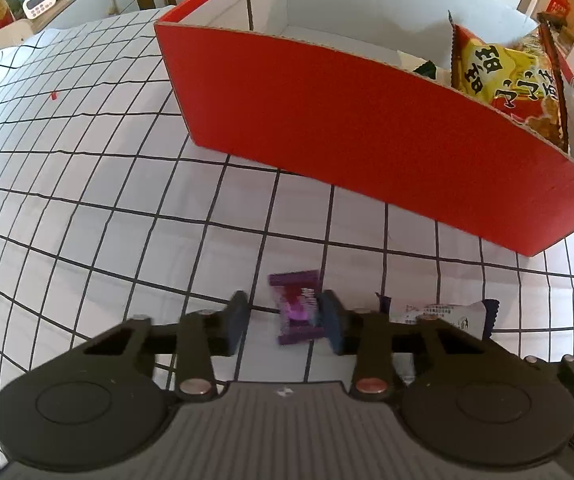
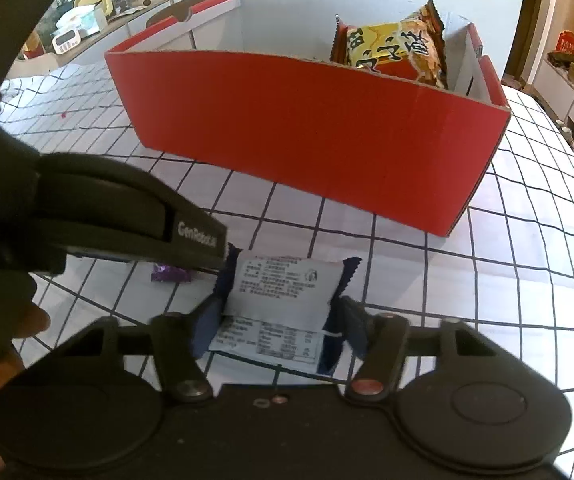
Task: Organize snacks
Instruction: 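Grasp the purple candy with the left gripper while the right grasps the white-navy wrapped bar, then carry the purple candy with the left gripper while the right carries the wrapped bar to the box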
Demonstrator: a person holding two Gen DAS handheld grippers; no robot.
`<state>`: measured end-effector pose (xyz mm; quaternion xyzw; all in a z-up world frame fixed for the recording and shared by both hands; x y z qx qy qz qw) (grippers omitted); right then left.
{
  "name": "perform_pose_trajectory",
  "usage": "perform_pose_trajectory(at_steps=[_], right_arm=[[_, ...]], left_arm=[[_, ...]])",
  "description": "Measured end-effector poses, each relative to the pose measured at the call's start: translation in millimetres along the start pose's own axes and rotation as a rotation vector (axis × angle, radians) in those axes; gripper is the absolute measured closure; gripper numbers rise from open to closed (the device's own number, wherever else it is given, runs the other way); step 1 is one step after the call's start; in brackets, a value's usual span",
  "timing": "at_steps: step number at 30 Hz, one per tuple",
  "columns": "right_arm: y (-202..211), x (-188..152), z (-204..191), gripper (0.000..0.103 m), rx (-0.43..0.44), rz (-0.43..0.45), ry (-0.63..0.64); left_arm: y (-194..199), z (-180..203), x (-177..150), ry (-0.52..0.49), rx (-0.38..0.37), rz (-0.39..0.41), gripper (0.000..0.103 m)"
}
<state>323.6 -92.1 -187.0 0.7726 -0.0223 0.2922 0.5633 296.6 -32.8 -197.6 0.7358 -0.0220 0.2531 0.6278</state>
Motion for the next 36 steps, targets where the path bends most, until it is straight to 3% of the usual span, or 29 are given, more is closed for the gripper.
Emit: perform_pose_trajectory(at_steps=[2,5,20,29,36], right_arm=[[2.3,0.5,3.5,0.047,0.009,0.000,-0.013],[5.2,-0.1,7.4,0.050,0.018,0.003,-0.031],[27.2,-4.8,14.3,0.068,0.049,0.045,-0.074],[37.9,-5.3,11.6,0.086,0.084,0.070,-0.096],[51.6,-6.4,5.7,0.089,0.124,0.096,-0.103]], left_arm=[[0.5,-1.2,0.4,-0.008,-0.006,-0.001,0.080],[0.9,-6.1,0.9,-0.006,-0.029,-0.008,0.083],[14.6,-36.1,-8.8,0.052,-0.071,-0.010,0.083],[30.0,-41.2,-17.2,0.043,-0.089,0.014,0.083],[43.2,-43.1,-20.3,0.032,-0.112,0.033,0.083]])
Point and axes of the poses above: each gripper's, at about its wrist camera, not at the fingertips, and y roughly against the way its jaws point, z to its right, x to its top, the point moved 4 cm from there along -y, roughly the way its jaws point, and after that the axes turned 5 degrees about x, right-handed, at the moved point
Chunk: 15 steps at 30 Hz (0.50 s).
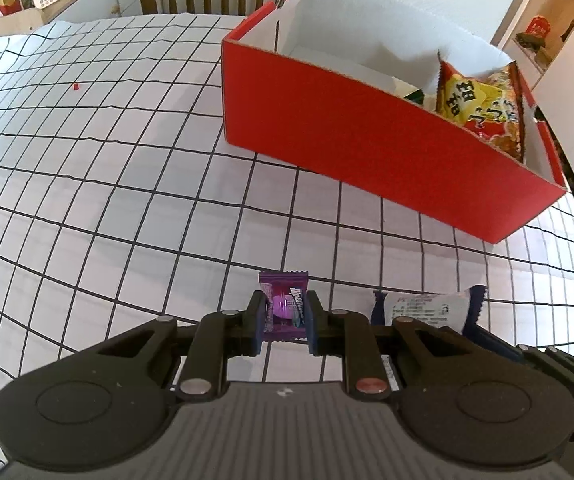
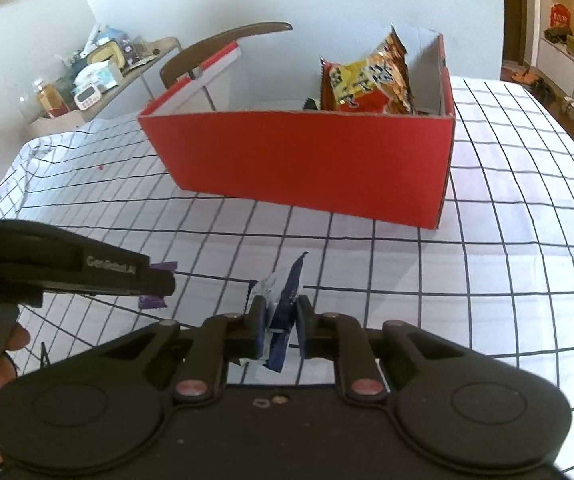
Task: Organize snacks
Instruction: 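Carry the purple candy with the left gripper while the right carries the wrapped bar to the box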
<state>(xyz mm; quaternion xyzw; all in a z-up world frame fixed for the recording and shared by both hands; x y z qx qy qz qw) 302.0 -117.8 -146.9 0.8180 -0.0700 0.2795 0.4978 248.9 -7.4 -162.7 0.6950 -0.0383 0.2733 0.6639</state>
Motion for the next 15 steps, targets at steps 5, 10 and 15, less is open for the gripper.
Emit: perform_pose_trajectory(at_steps=[5,10,15], right_arm=[[12.1,3.2,-8.4,0.090,-0.004,0.016,0.035],[30.2,12.9,-12.5,0.090,0.004,0.045,0.062],[50.8,32.7,-15.4,0.090,0.008,0.093,0.092]], left_arm=[[13.3,-2.2,2.0,-0.011,-0.019,0.019,0.083],[32.2,-1.2,7.4,-0.029,-0.034,0.045,0.083],[55.4,1.2,18.5,-0.042,-0.049,0.085,0.083]])
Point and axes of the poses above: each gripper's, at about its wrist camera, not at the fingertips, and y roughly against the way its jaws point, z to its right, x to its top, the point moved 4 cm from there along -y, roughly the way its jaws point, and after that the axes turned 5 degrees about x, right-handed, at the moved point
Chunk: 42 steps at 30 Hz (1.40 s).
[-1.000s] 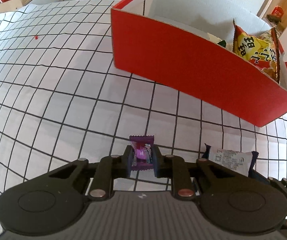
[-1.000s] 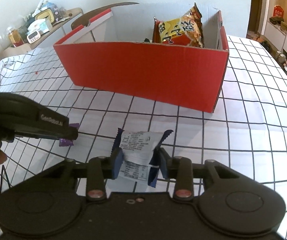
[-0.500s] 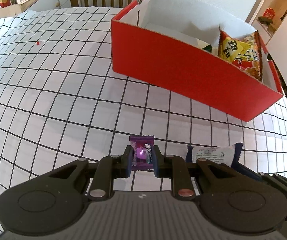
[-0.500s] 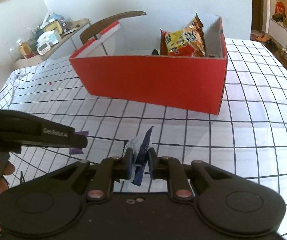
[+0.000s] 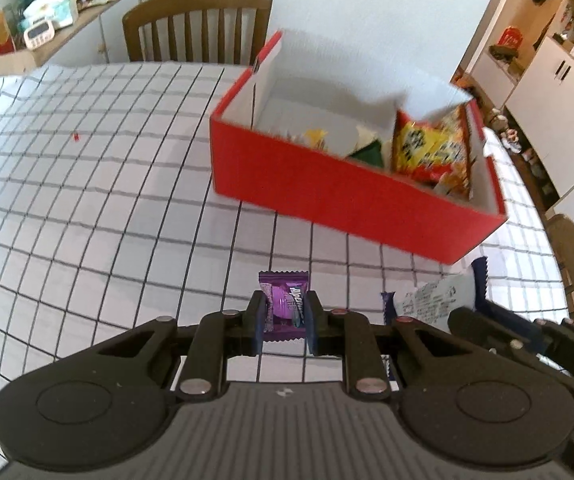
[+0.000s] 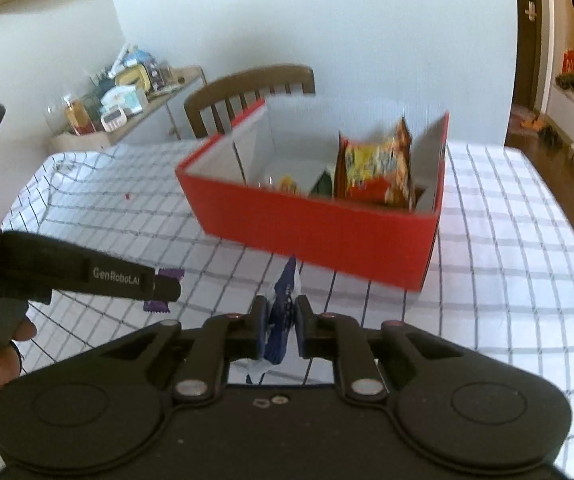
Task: Organize snacks
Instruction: 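Carry the purple candy with the left gripper while the right carries the wrapped bar to the box, then open the left gripper to drop the candy while the right releases the wrapped bar inside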
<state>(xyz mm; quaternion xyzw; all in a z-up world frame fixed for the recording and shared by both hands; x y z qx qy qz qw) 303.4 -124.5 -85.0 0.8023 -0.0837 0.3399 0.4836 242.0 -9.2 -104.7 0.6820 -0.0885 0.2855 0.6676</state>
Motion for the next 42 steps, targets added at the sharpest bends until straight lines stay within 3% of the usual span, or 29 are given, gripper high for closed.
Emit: perform_pose_trajectory(at_steps=[11,21,31,42], right_arm=[[28.7,61.9,9.0,0.090,-0.012,0.108,0.032],[18.5,109.9,22.5,0.090,-0.041,0.161,0.039],[-21.1,129.1,44.5,0.090,-0.054,0.145,-0.003],[-66.4,128.7,53.5,0.090,-0.047,0.066,-0.015]], left_arm=[[43.2,17.7,52.6,-0.052,-0.028,0.119,0.083],[52.2,39.6,107.4,-0.111,-0.004,0.204,0.083],[11.1,42.4,140.7,-0.097,-0.007,0.160,0.083],[-50.5,35.3,144.0,-0.083,0.021,0.067,0.083]])
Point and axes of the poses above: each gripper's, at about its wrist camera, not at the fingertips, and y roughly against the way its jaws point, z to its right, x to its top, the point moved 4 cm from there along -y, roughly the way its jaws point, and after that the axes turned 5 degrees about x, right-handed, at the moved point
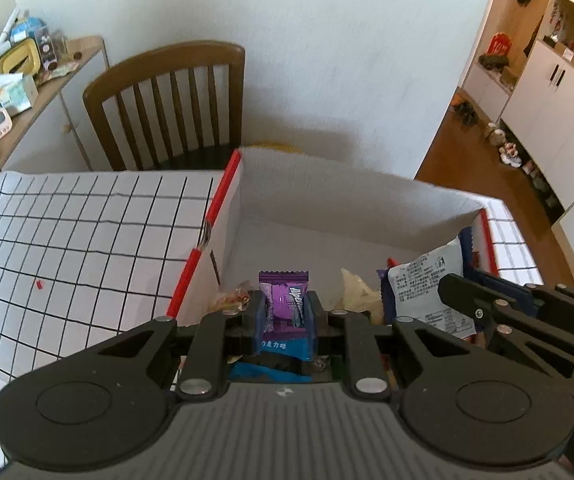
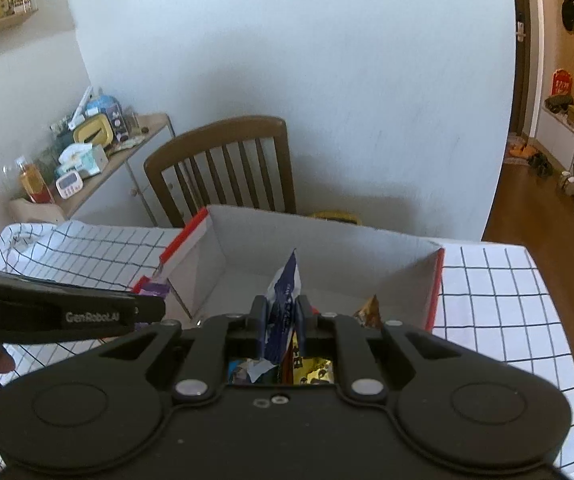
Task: Organize snacks
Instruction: 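Open the left gripper to drop the candy while the right releases the wrapped bar inside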
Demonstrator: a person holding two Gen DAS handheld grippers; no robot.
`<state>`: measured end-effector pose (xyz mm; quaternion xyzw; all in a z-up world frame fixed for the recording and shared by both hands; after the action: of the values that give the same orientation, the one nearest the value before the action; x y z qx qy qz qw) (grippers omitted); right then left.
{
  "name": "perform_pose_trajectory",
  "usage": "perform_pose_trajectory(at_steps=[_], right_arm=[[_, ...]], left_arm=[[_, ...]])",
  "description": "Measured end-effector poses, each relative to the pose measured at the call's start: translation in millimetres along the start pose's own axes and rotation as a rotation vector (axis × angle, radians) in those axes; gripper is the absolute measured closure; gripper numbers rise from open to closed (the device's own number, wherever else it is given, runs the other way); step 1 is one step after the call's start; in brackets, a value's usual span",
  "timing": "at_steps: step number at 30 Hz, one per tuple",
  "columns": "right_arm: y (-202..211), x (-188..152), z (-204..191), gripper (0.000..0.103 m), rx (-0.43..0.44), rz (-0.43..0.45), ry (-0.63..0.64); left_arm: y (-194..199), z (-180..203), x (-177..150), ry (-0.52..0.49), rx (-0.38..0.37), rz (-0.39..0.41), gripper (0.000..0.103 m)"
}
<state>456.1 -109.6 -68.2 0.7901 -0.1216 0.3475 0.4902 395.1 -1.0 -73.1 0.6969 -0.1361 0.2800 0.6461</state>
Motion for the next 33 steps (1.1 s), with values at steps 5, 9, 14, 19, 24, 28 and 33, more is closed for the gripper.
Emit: perform_pose_trajectory(at_steps=[5,9,14,19,24,28,33], right_arm=[[-15.9,-4.6,-2.2,0.090,0.007,-0.031,0.005],[-24.5,-9.1,-2.3,0.090,0.012,-0.051,0.008],[-30.8,-16.5,-2.2,0.090,0.008,-0.080,0.019],[-35.4,-23.0,-2.2,0.090,0.004,-0.103,0.022],[-37.0,-27.5,-0.7,0.090,-0.008,-0.114,0.016],[-36.7,-29.4,-0.3,0.088,-0.009,-0.125,0.012],[-27.1,-29.0,-3.8,0.079,0.007,-0.109,0.000]], left_arm=[[-22.3,-2.0,-5.1,-0.009,-0.003,-0.041,0.083],[-37.0,-1.6,-8.9,-0.020,-0.009,-0.076,0.083],[-48.9,0.7,-16.1,-0.038,-0.004,-0.111,0.083],[-56.4,0.5,-18.6,-0.026,-0.004,-0.134,0.083],[-59.2,1.7,-22.2,-0.023,-0.016,-0.156,0.074],[-56.1,0.3,-23.9,-0.014,-0.028,-0.152,0.067],[-38.3,-2.2,-24.0,-0.001,-0.044,-0.110,0.051]])
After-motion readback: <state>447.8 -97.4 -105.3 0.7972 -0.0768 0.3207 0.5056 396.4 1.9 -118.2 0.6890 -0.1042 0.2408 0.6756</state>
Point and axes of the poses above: each gripper's, at about its wrist camera, not at the fingertips, and y roughly against the way its jaws point, z to its right, x to its top, the point moved 4 cm from there along -y, roughly the way its jaws point, and after that the axes turned 5 degrees about x, right-handed, at the moved point
